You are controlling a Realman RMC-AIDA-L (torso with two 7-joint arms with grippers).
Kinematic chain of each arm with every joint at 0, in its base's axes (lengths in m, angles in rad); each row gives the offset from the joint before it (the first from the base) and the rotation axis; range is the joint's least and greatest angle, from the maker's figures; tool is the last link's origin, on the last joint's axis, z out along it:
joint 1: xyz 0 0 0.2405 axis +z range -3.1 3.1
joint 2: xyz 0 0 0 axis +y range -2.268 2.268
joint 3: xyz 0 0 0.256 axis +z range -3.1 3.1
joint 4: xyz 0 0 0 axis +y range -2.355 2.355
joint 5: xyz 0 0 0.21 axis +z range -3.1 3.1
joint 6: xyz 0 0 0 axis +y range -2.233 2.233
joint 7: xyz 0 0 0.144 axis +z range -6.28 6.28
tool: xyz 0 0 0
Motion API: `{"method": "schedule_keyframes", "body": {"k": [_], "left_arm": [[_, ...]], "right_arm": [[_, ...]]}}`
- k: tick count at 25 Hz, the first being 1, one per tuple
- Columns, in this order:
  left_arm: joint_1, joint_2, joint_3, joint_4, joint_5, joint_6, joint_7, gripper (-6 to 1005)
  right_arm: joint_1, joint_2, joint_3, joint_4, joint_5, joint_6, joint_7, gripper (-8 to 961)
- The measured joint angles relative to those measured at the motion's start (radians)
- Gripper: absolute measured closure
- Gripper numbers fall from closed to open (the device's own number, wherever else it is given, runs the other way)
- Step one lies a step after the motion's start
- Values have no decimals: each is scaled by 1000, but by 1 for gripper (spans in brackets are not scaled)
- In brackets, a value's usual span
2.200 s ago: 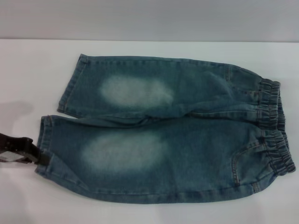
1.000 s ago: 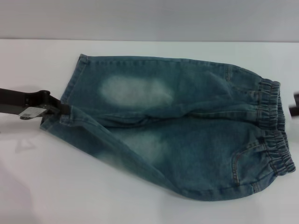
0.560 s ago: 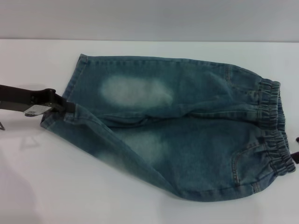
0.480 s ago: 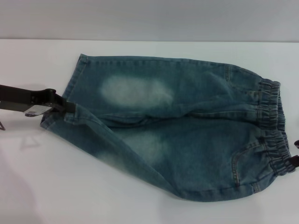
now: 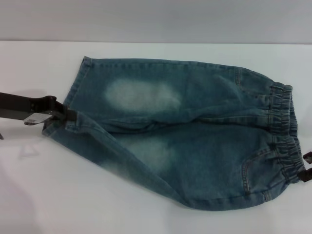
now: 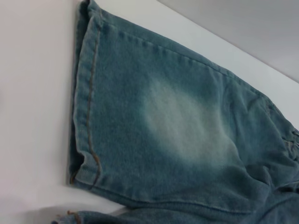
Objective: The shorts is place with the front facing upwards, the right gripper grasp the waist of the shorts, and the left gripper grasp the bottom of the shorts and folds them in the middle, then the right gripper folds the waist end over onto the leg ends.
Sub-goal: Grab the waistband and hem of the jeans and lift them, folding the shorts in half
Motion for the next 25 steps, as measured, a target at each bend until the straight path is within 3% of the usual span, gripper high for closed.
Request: {"method": "schedule_keyframes", "body": {"k": [9,25], "left_arm": [[2,0,0,0,0,-3,-1,971],[-2,0,-1,0,0,-17,-5,971]], "right_arm": [[41,7,-2,39,-93,17,3,377],[63,12,-2,87,-98,14,-2,376]]}}
